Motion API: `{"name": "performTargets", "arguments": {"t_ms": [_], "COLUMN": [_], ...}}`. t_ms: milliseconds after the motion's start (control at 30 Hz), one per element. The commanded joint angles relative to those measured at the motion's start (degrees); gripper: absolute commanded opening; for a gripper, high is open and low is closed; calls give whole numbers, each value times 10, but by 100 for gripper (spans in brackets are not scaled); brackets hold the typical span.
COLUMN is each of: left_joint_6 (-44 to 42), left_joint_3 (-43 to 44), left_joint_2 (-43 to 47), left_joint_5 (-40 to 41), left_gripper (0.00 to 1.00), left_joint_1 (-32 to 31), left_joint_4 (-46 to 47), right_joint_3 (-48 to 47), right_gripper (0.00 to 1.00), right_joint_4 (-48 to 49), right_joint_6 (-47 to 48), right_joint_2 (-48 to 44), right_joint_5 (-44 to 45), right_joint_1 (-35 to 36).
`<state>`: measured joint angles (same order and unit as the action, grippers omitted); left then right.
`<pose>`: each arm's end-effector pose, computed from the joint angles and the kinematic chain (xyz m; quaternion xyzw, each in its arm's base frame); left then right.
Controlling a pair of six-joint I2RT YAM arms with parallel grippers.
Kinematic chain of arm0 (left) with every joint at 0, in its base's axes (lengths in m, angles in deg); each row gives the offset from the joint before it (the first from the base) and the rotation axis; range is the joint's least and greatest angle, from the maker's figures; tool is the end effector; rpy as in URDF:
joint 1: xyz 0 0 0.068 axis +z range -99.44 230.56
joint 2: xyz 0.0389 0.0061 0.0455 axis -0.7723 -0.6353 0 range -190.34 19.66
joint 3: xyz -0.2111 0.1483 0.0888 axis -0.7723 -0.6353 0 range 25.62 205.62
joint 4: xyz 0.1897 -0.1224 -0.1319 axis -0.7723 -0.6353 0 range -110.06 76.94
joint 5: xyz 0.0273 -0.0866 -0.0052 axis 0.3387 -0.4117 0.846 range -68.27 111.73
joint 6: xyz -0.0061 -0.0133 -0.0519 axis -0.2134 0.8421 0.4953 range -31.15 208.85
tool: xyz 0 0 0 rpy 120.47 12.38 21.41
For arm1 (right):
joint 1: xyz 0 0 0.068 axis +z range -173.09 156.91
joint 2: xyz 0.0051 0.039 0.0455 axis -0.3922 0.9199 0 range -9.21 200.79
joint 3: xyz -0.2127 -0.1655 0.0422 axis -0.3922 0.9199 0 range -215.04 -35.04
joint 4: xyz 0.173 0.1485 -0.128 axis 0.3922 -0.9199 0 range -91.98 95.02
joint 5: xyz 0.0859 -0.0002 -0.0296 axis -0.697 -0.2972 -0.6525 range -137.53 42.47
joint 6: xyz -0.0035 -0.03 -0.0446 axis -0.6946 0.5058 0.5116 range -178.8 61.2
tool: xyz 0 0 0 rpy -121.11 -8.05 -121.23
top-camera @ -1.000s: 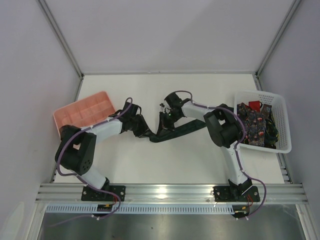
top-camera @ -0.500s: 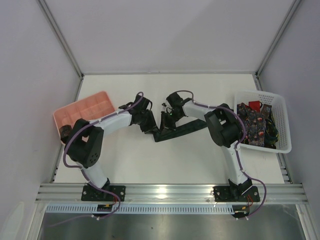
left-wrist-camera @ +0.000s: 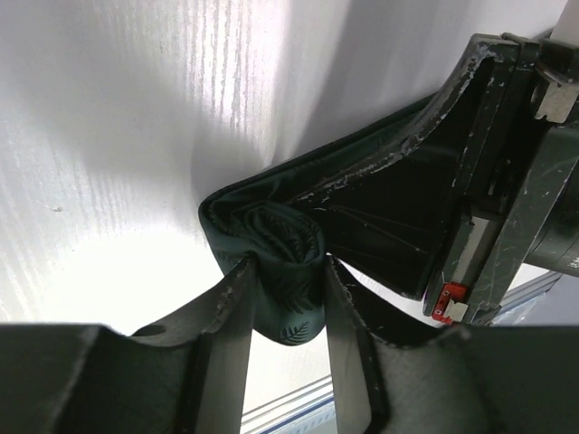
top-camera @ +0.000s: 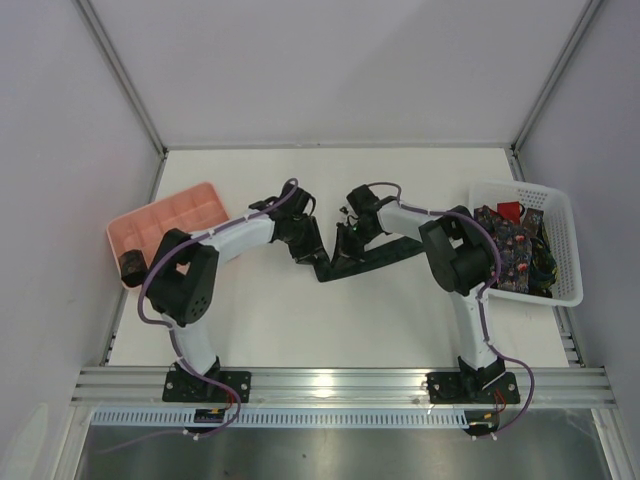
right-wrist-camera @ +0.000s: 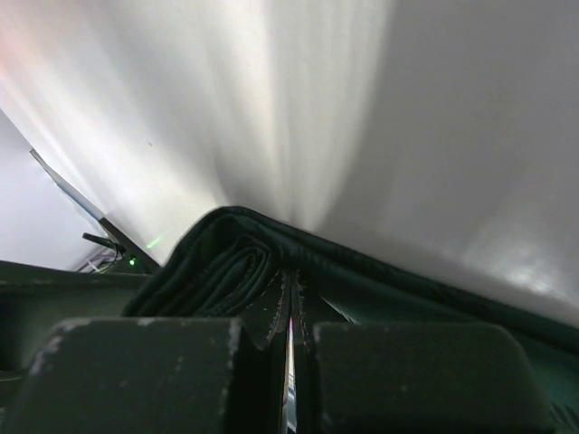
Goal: Roll the ties
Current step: Roll the tie
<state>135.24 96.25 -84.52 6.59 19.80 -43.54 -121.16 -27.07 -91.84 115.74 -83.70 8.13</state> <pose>0.3127 -0.1970 0.1866 -0.1021 0.9610 -0.2392 0.0941 0.3597 0.2425 0.1260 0.0365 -0.9382 -0.3430 0.0294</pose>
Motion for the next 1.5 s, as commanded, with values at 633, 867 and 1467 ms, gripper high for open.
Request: {"name": "performTargets", "arguments": {"t_ms": [633,867,1467], "left_joint_6": [10,18,-44], "left_joint_3": [86,96,114], "left_joint_2": [-37,-59,-40], "left_joint_5": [-5,-40,-74], "left_gripper": [62,62,66], "left_joint_1": [-40,-43,-51], "left_joint_4": [-21,17,27], "right_joint_3": [44,51,97], "right_gripper": [0,0,0], "right_joint_4": [0,-38,-43], "right_joint_6": [4,39,18], "right_joint_2": [-58,-89,-156], "right_joint_5": [14,43,43], "right_joint_1": [-54,-99,-120]}}
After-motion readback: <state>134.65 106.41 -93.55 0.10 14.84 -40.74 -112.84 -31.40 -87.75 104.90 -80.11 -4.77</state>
